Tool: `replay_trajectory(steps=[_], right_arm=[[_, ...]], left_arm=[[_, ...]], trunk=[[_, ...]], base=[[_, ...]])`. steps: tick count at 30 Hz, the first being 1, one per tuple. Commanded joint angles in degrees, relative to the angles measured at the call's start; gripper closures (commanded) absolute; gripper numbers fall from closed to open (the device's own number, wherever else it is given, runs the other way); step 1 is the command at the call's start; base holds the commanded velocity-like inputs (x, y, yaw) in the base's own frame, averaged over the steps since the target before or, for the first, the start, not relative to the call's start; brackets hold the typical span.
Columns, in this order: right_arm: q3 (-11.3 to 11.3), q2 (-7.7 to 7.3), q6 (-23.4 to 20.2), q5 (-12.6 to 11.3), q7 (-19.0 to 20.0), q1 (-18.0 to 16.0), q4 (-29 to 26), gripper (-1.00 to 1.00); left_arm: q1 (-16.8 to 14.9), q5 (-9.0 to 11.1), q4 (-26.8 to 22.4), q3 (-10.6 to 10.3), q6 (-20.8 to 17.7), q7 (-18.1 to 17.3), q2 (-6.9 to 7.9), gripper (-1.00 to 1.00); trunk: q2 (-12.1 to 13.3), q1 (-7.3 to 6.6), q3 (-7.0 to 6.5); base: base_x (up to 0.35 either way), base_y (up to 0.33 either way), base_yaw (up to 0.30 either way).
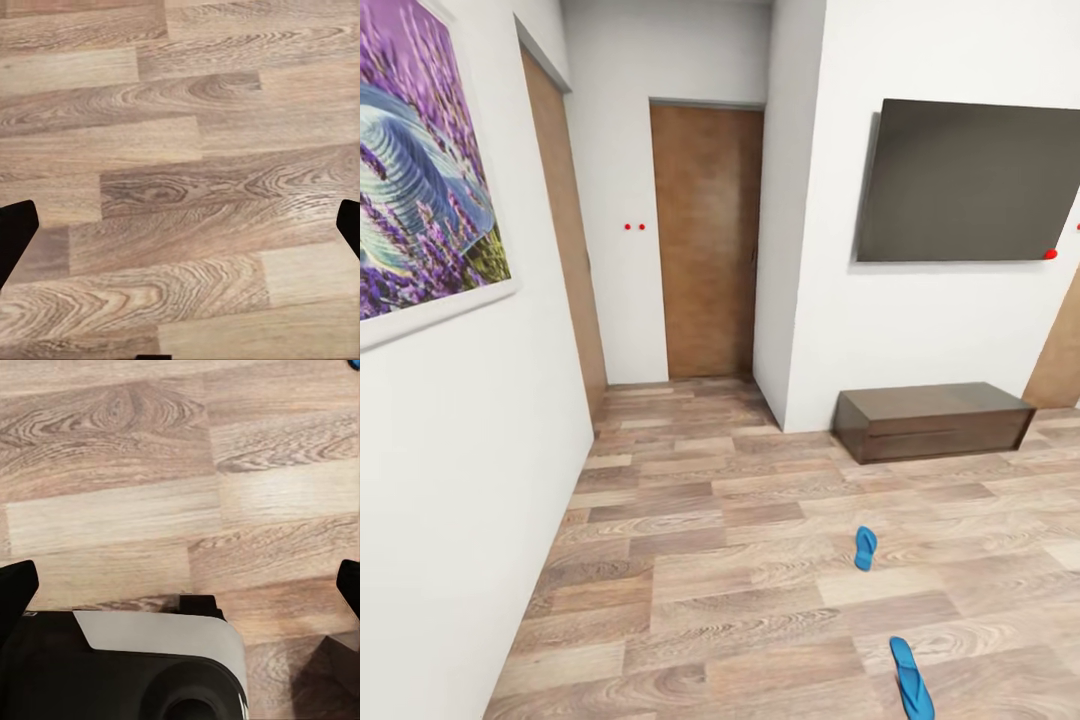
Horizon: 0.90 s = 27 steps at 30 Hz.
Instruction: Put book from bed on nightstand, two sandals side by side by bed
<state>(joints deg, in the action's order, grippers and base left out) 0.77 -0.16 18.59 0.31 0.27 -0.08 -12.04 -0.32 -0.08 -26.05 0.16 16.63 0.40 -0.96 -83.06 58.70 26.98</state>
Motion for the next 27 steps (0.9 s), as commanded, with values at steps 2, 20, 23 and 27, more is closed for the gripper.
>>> replay_trajectory(steps=[2,20,23,27], right_arm=[[0.09,-0.01,0.13,0.04,0.1,-0.01,-0.02,-1.0],[0.04,0.05,0.13,0.04,0.26,-0.01,0.0,-1.0],[0.02,0.06,0.13,0.04,0.26,-0.01,0.0,-1.0],[0.02,0.07,0.13,0.04,0.26,-0.01,0.0,-1.0]], left_arm=[[-0.03,-0.01,0.03,0.01,0.2,0.04,-0.01,-1.0],[-0.03,-0.01,0.03,0.01,0.22,0.04,-0.01,-1.0],[-0.03,-0.01,0.03,0.01,0.23,0.04,-0.01,-1.0],[-0.03,-0.01,0.03,0.01,0.21,0.04,-0.01,-1.0]], trunk=[[-0.02,0.03,0.05],[-0.02,0.03,0.05],[-0.02,0.03,0.05],[-0.02,0.03,0.05]], base=[[0.219,0.0,0.0],[0.016,0.0,-0.237],[0.0,0.0,-0.272],[0.0,0.0,-0.256]])
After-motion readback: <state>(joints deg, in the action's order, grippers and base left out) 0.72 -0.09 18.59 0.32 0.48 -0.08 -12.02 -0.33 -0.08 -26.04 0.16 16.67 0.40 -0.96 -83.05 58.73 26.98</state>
